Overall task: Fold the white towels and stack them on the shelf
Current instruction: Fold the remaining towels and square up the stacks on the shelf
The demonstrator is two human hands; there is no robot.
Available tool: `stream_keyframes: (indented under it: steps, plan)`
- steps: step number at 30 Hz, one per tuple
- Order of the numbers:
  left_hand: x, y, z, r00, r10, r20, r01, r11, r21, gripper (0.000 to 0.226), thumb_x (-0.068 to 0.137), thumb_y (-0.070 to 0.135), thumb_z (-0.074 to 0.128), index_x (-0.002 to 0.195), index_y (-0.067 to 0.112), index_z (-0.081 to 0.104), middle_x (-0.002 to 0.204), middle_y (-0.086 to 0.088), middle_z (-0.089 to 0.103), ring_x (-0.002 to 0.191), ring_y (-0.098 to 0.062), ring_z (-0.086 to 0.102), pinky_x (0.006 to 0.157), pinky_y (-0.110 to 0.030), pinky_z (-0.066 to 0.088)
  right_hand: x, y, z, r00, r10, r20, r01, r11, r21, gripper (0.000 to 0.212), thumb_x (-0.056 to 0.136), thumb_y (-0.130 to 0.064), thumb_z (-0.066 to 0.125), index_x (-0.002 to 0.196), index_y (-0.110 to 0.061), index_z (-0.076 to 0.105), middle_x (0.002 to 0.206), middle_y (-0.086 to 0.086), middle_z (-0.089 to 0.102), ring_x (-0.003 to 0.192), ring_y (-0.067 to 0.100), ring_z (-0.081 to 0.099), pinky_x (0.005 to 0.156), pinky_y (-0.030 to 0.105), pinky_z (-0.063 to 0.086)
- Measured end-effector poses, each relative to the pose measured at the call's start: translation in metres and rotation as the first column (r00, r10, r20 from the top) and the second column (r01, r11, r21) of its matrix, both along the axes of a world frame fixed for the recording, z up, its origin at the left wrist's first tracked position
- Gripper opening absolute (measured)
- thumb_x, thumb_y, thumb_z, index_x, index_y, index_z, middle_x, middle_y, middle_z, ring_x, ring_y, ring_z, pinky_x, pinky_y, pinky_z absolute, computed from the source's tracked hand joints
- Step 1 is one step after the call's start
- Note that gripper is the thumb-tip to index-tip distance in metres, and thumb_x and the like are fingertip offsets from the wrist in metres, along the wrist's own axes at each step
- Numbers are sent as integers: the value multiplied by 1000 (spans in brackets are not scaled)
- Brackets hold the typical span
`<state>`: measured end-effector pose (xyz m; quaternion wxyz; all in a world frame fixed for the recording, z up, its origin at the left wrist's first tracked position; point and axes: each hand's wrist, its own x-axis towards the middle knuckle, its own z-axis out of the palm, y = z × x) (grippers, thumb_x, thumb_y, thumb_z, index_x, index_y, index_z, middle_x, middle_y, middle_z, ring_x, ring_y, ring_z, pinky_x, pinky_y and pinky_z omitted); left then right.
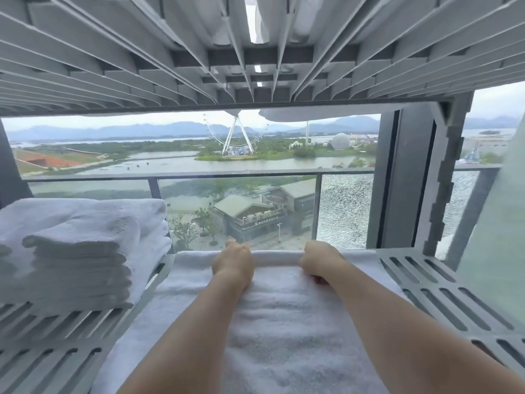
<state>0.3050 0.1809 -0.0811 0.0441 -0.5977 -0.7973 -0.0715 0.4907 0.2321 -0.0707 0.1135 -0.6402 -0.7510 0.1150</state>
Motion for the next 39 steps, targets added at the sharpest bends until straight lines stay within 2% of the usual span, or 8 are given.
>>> stream_keyframes:
  steps: [6,11,14,16,19,24,33,39]
  plan:
    - [-9,-25,5,997,42,-64,-30,984,176,31,92,8,48,118,16,63,139,-10,47,104,-28,66,64,-36,47,5,-18,2,999,-49,-13,50,987,156,24,91,-8,41,110,-17,52,106,7,64,98,28,62,73,34,48]
    - [-15,-59,16,972,35,-233,41,949,313,23,89,6,52,101,17,68,97,-3,68,97,-25,62,68,-33,47,20,-55,0,996,-91,-6,82,866,494,11,87,-10,54,94,-16,60,95,7,61,84,27,56,63,32,42]
    - [-22,-79,20,937,22,-348,97,942,321,17,88,10,57,93,16,72,92,-2,69,98,-26,58,82,-39,47,33,-78,0,985,-61,163,-54,782,621,6,82,-11,61,84,-16,61,93,6,56,90,26,52,77,36,45]
    - [-28,-90,19,927,-12,-375,141,937,319,24,87,7,54,101,16,70,96,-3,69,103,-29,57,86,-40,42,42,-93,-2,981,1,195,-126,764,633,13,81,-5,57,82,-18,57,82,2,57,79,24,51,88,40,44]
    - [-36,-106,10,951,-55,-304,165,923,348,33,85,1,49,104,21,66,96,-2,72,96,-27,62,86,-38,41,52,-118,-10,990,42,135,-115,794,597,30,81,4,48,100,-18,52,75,2,58,62,23,44,75,32,38]
    - [-40,-142,-4,983,-95,-158,146,925,350,39,86,-2,50,113,21,66,106,-5,68,101,-29,63,89,-39,50,58,-156,-20,986,-20,167,-58,890,452,40,84,3,44,111,-18,66,104,11,64,99,33,61,85,36,46]
    - [-42,-217,9,969,-103,-226,193,885,423,38,84,-5,47,109,12,70,100,-11,68,96,-34,63,82,-43,53,78,-221,-5,992,-8,129,-72,794,604,33,76,15,46,87,-4,71,86,17,61,89,34,59,73,38,51]
    - [-34,-260,-8,967,-2,-253,64,969,238,29,90,0,51,104,18,70,98,-7,69,92,-28,66,76,-39,56,82,-245,-23,968,-70,241,-41,903,427,27,90,-4,51,105,-15,70,100,11,66,94,29,61,82,38,54]
